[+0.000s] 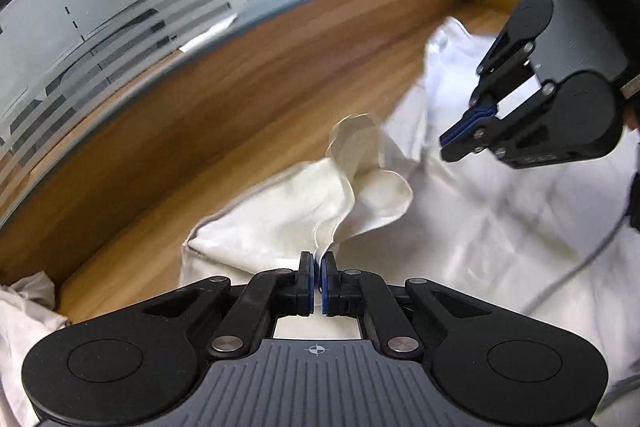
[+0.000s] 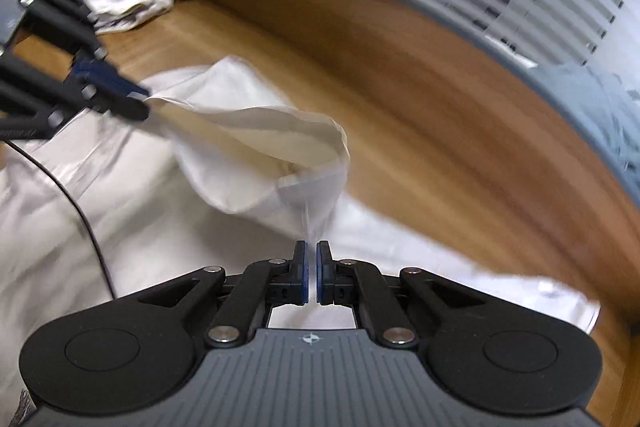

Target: Fold clothes

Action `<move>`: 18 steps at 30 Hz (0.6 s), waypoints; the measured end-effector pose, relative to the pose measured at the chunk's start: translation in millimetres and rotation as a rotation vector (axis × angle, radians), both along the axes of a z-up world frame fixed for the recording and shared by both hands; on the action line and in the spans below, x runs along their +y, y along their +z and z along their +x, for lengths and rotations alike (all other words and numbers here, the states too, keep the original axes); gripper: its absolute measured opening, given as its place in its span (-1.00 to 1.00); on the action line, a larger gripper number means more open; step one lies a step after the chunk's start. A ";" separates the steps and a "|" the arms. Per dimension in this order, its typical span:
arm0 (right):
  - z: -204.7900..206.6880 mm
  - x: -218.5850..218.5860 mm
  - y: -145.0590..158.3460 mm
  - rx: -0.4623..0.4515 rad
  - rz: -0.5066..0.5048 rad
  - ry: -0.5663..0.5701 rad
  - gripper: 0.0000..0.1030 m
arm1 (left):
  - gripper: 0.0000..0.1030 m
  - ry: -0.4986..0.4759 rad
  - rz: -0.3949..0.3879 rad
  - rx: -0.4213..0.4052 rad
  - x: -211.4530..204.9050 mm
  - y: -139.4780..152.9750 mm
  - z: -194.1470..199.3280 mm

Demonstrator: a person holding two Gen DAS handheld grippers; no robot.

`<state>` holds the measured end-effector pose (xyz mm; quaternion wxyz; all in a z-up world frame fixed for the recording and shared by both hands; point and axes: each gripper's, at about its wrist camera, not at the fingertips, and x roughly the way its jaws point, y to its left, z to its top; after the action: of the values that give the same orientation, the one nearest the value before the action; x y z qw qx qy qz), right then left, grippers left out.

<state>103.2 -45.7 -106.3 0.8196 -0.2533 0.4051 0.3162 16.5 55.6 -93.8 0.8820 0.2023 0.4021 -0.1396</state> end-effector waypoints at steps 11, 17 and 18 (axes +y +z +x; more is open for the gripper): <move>-90.2 -52.5 29.8 0.010 -0.058 -0.250 -0.75 | -0.55 0.010 0.010 0.023 -9.7 -23.8 -52.5; -89.4 -109.9 53.7 0.011 -0.026 -0.417 -0.66 | -0.18 0.093 -0.075 -0.020 -15.4 3.8 -69.5; -85.1 -121.4 56.9 0.009 -0.012 -0.436 -0.65 | -0.18 0.112 -0.088 -0.021 -17.9 7.6 -69.1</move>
<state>18.0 -167.1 -49.4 0.8653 -0.1630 0.4559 0.1300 -52.6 37.7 -86.2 0.9006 0.1418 0.3972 -0.1055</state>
